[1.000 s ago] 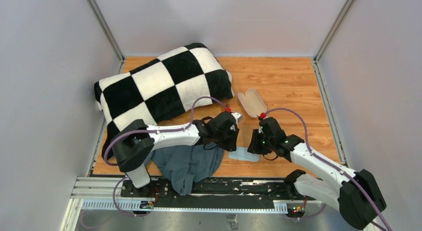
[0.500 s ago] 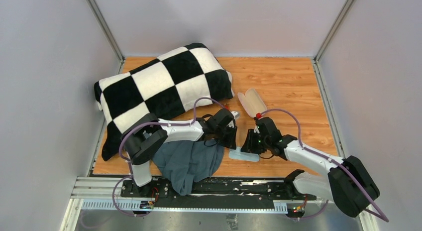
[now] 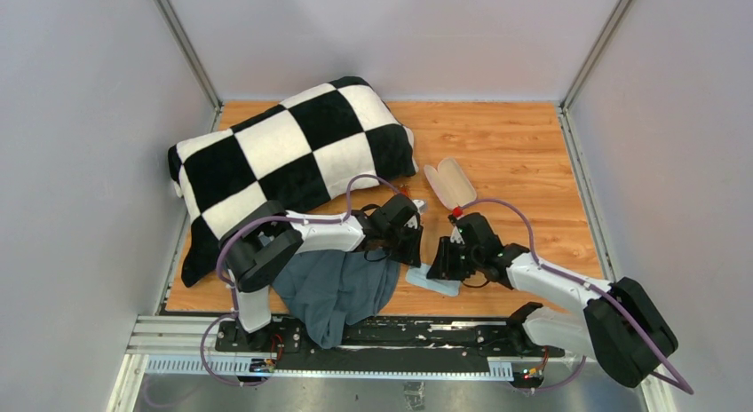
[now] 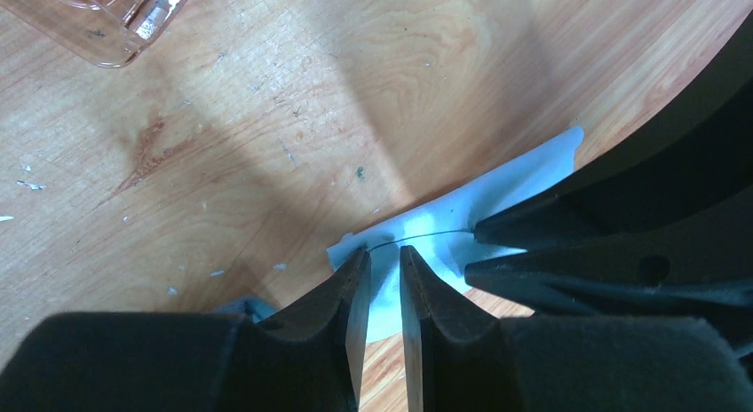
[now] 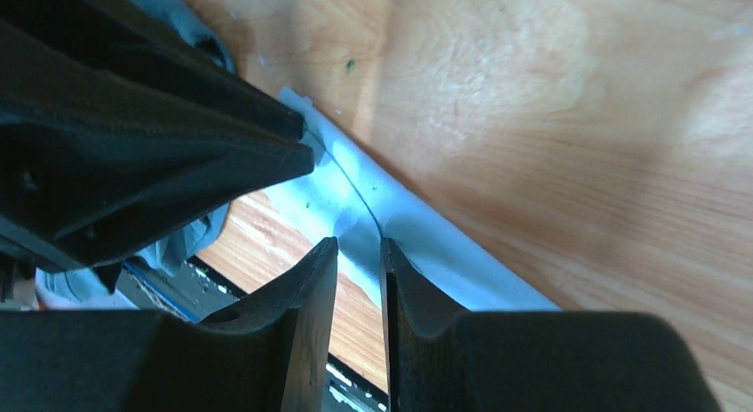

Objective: Organize the sunglasses
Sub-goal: Fold the glasses cleaning cloth at the center of the board.

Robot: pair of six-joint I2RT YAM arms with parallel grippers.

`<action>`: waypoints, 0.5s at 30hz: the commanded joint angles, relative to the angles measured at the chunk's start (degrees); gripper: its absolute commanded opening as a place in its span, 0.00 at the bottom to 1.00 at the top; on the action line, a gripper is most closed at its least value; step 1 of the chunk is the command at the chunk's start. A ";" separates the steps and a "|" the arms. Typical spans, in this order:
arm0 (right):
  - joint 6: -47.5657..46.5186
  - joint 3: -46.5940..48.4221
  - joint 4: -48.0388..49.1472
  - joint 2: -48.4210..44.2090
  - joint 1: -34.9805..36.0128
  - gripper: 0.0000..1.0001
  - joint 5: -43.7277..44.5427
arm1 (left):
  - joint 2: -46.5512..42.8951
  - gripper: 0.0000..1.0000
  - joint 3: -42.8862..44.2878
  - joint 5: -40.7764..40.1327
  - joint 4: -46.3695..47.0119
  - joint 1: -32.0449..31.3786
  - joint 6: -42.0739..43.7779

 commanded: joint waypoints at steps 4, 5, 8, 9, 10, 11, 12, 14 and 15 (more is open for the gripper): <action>-3.93 -1.30 -5.22 -2.46 2.27 0.29 -5.42 | 2.17 0.26 0.99 -0.65 -1.01 0.47 1.09; -4.33 -1.20 -5.66 -3.07 2.42 0.29 -5.85 | 2.25 0.26 1.07 -0.61 -1.01 0.48 1.07; -5.60 -0.55 -7.50 -4.34 2.81 0.29 -7.38 | 2.62 0.26 1.35 -0.48 -1.15 0.51 1.18; -6.22 -0.29 -7.98 -4.58 3.02 0.28 -8.18 | 2.67 0.26 1.35 -0.51 -1.18 0.52 1.13; -6.94 0.13 -8.73 -4.75 3.25 0.28 -9.02 | 2.73 0.26 1.43 -0.44 -1.18 0.56 1.18; -8.02 0.55 -9.56 -4.90 3.43 0.28 -9.85 | 2.76 0.26 1.51 -0.39 -1.25 0.52 1.26; -8.83 1.14 -10.45 -5.41 3.57 0.28 -10.42 | 2.72 0.26 1.57 -0.43 -1.31 0.51 1.33; -9.39 2.02 -12.46 -7.12 3.62 0.28 -8.76 | 2.53 0.26 1.75 -0.38 -1.49 0.51 1.38; -9.17 2.14 -12.95 -8.16 3.65 0.28 -7.20 | 2.36 0.26 1.79 -0.31 -1.53 0.51 1.45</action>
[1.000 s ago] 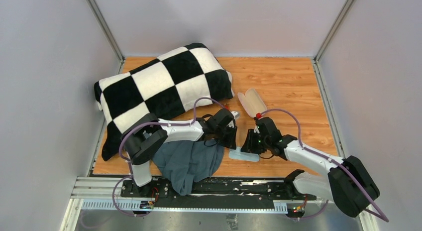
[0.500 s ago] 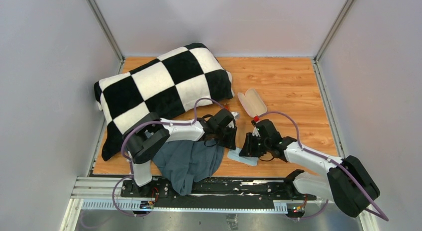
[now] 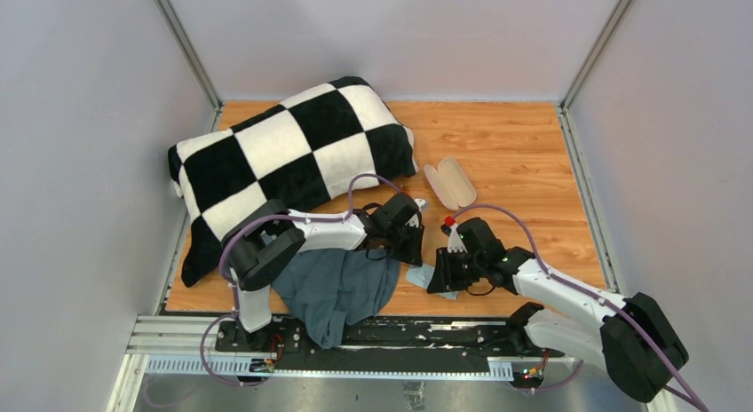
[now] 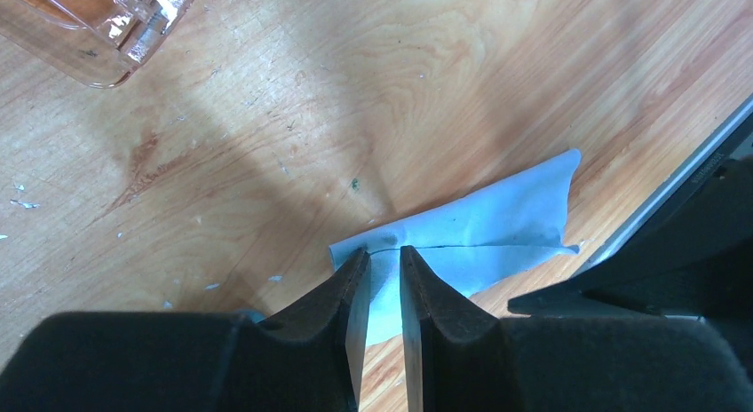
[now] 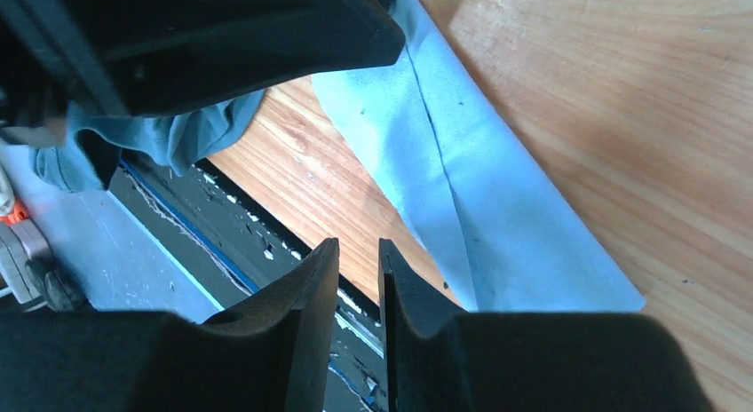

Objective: Organize the sunglasses
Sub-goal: Fold the glasses cleaning cloth at the center of the board.

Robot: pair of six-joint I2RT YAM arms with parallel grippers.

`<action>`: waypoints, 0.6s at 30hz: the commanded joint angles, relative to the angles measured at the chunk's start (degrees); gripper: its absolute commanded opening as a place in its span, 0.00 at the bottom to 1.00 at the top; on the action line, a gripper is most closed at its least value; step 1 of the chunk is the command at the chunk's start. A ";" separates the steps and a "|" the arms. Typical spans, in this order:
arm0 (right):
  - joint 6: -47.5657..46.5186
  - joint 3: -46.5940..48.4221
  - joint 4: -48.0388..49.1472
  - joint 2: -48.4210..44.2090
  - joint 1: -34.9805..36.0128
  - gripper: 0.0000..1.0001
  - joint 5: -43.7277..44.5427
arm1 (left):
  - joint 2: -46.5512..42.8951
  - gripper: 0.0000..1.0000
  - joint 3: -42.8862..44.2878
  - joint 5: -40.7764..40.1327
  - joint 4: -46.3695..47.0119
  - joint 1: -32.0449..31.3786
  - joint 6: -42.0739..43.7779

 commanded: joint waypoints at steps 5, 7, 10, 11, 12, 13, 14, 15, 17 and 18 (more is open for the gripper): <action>2.06 1.72 -4.39 -6.36 1.00 0.30 8.90 | -0.10 0.26 0.70 -0.66 -1.83 0.23 1.61; 4.48 1.05 -2.06 -6.30 1.01 0.30 10.45 | -1.25 0.26 0.37 -0.85 -1.97 0.23 1.60; 6.63 0.01 2.10 -4.50 1.00 0.30 10.58 | -2.58 0.26 0.29 -1.24 -2.38 0.23 1.87; 6.80 -0.19 3.61 -3.35 1.06 0.30 10.37 | -2.79 0.26 0.30 -1.25 -2.49 0.23 1.98; 6.83 -0.18 4.50 -2.08 1.01 0.30 10.05 | -2.91 0.26 0.42 -1.26 -2.70 0.23 2.13; 6.69 -0.12 5.39 -0.70 1.00 0.30 9.47 | -2.87 0.26 0.39 -1.18 -2.84 0.23 2.22; 6.48 -0.10 6.23 0.75 1.01 0.30 8.65 | -2.74 0.26 0.49 -1.17 -2.85 0.23 2.40; 6.29 -0.11 6.88 2.57 1.14 0.30 8.03 | -2.46 0.26 0.56 -1.09 -2.85 0.23 2.51; 5.58 -0.08 7.76 4.87 1.34 0.30 6.40 | -1.70 0.26 0.68 -1.21 -2.83 0.23 2.79; 5.12 0.09 7.83 5.67 1.53 0.30 5.77 | -1.01 0.26 0.79 -1.26 -2.82 0.23 2.84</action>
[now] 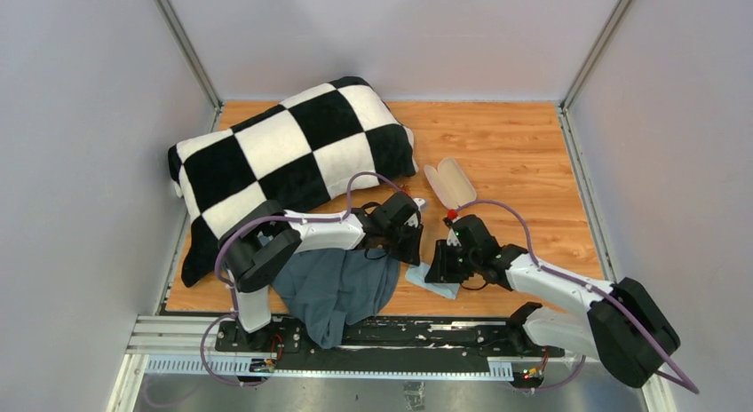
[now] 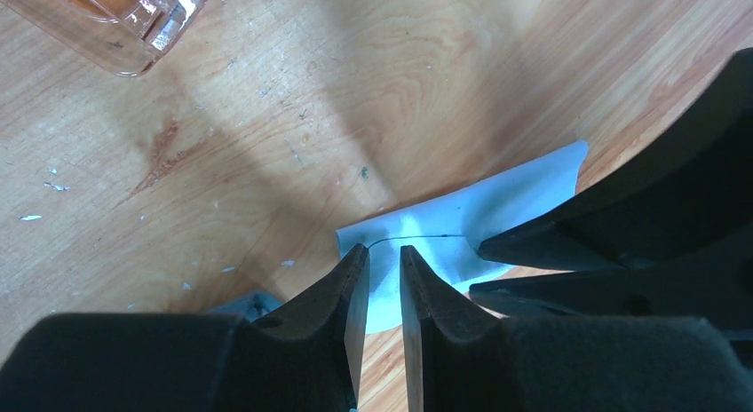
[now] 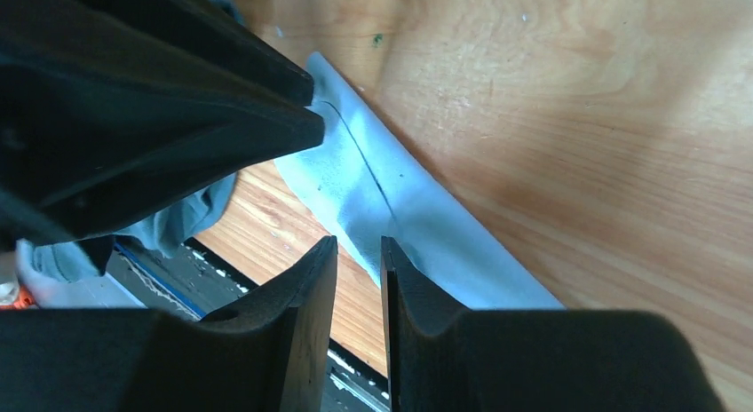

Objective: Organize the sunglasses
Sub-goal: Fold the glasses cleaning cloth at the center of the board.

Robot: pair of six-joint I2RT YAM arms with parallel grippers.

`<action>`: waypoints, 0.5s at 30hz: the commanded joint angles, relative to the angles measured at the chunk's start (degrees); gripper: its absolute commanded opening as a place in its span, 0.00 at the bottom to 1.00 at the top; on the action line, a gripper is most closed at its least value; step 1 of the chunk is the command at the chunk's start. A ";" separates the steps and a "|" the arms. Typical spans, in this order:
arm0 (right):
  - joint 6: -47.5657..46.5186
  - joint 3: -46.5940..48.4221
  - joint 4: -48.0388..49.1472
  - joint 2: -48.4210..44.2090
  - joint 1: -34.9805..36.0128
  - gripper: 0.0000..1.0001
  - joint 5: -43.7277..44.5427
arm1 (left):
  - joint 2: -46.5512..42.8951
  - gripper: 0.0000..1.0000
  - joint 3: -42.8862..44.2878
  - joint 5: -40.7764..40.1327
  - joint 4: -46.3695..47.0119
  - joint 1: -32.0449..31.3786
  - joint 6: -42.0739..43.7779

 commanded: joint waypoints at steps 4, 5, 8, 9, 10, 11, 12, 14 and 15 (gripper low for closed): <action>-1.73 -0.03 2.69 4.54 2.46 0.30 -4.76 | 2.01 0.26 1.05 -0.24 -0.87 0.34 1.69; -2.12 0.02 2.70 4.51 2.85 0.31 -5.41 | 2.28 0.26 1.07 -0.31 -0.82 0.40 1.77; -3.24 0.23 2.59 4.35 3.94 0.31 -7.76 | 2.91 0.26 1.16 -0.11 -0.75 0.53 1.78; -3.77 0.35 2.56 4.23 4.33 0.31 -9.01 | 3.01 0.26 1.20 -0.10 -0.73 0.56 1.78; -4.27 0.50 2.40 4.02 4.74 0.31 -10.11 | 3.10 0.26 1.20 -0.09 -0.73 0.59 1.78; -4.87 0.71 1.99 3.76 5.17 0.31 -11.18 | 3.18 0.26 1.21 -0.11 -0.73 0.58 1.85; -5.52 1.07 1.35 3.24 5.63 0.31 -11.90 | 3.20 0.26 1.28 -0.10 -0.80 0.65 1.87; -6.57 1.81 -0.65 1.30 6.38 0.30 -11.72 | 3.19 0.26 1.26 -0.15 -0.82 0.67 1.85; -6.53 1.94 -1.59 -0.19 6.51 0.30 -10.46 | 3.20 0.26 1.33 -0.14 -0.82 0.71 1.85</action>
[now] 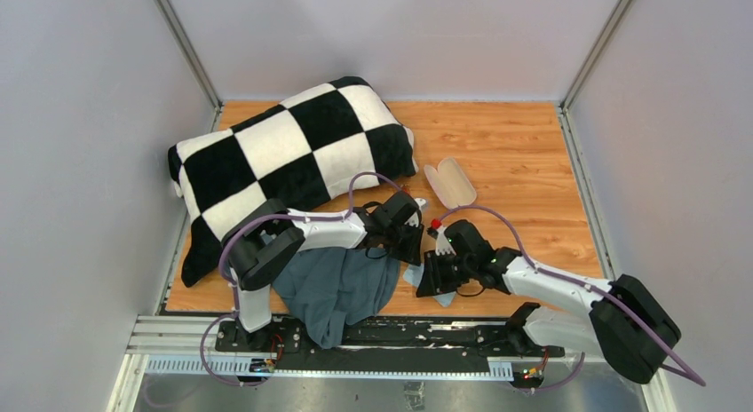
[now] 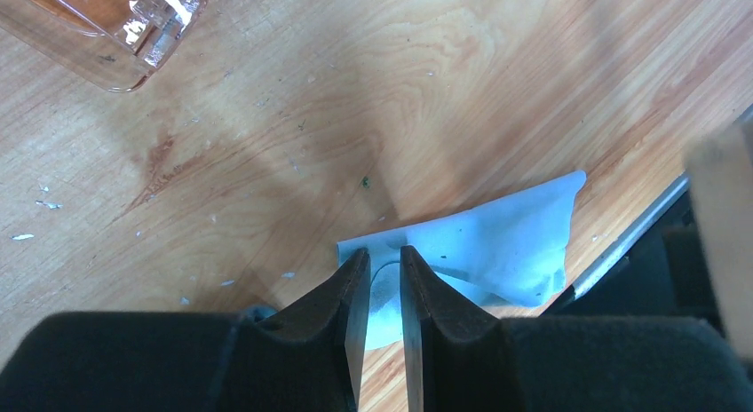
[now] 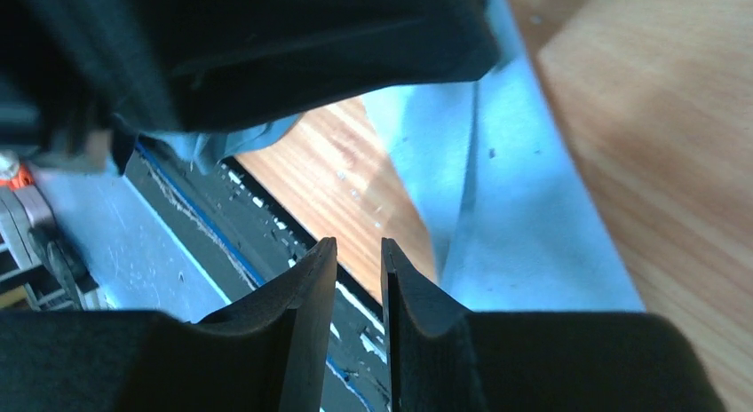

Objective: Organize the sunglasses
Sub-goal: Fold the glasses cleaning cloth at the center of the board.

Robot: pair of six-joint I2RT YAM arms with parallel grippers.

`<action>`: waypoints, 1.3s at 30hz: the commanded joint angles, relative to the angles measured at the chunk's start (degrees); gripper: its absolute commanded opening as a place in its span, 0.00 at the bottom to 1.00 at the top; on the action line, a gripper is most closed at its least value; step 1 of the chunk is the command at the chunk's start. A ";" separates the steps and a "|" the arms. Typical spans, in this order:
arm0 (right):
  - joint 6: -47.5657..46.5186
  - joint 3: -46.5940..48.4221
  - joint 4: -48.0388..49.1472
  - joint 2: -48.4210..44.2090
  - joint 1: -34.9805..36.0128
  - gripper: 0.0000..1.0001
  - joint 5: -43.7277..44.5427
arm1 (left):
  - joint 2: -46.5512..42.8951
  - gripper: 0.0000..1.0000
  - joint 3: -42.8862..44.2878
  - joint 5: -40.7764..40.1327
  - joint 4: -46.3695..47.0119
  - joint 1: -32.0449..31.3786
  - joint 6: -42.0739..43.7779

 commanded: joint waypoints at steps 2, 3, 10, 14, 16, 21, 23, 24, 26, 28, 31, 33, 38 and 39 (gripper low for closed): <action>-2.07 1.65 -4.96 -7.16 1.65 0.31 2.20 | 1.98 0.26 0.80 -0.75 -0.67 0.38 1.17; -1.18 1.31 -5.25 -8.80 1.62 0.31 4.43 | 1.87 0.26 0.89 -0.67 -0.67 0.38 1.16; 8.48 -3.86 -3.02 -14.72 1.52 0.36 17.87 | 0.64 0.26 0.98 -0.69 -0.92 0.38 1.13; 10.03 -5.26 1.16 -11.04 1.59 0.39 15.95 | 1.01 0.26 1.55 -0.73 -1.33 0.38 1.70; 9.15 -4.59 2.19 -8.16 1.59 0.41 13.31 | 1.78 0.26 1.73 -0.65 -1.34 0.38 1.89; 6.87 -2.65 4.61 -1.98 2.04 0.42 7.71 | 3.04 0.26 1.88 -0.13 -0.78 0.38 1.96; 6.45 -1.73 7.09 -0.97 2.86 0.42 7.06 | 3.05 0.26 1.73 -0.15 -0.67 0.41 1.89; 6.28 -1.28 7.45 -0.58 3.19 0.42 7.06 | 3.04 0.26 1.72 -0.10 -0.67 0.39 1.83; 6.08 -0.27 8.17 0.18 3.88 0.42 7.01 | 2.88 0.26 1.70 -0.11 -0.60 0.41 1.71; 5.91 0.52 8.98 0.90 4.52 0.42 7.03 | 2.77 0.26 1.69 0.01 -0.50 0.38 1.52; 5.40 1.27 10.33 1.32 5.93 0.42 6.10 | 2.40 0.26 1.93 0.09 -0.64 0.38 1.47; 4.46 1.67 10.79 1.02 7.21 0.42 5.51 | 2.06 0.26 2.17 0.07 -1.04 0.38 1.58; 3.10 1.12 8.82 -3.14 8.56 0.42 5.86 | -0.04 0.26 3.49 -0.68 -3.06 0.68 2.43; 2.97 0.77 6.55 -4.66 8.54 0.42 7.90 | -0.83 0.26 3.80 -1.03 -3.73 0.87 2.69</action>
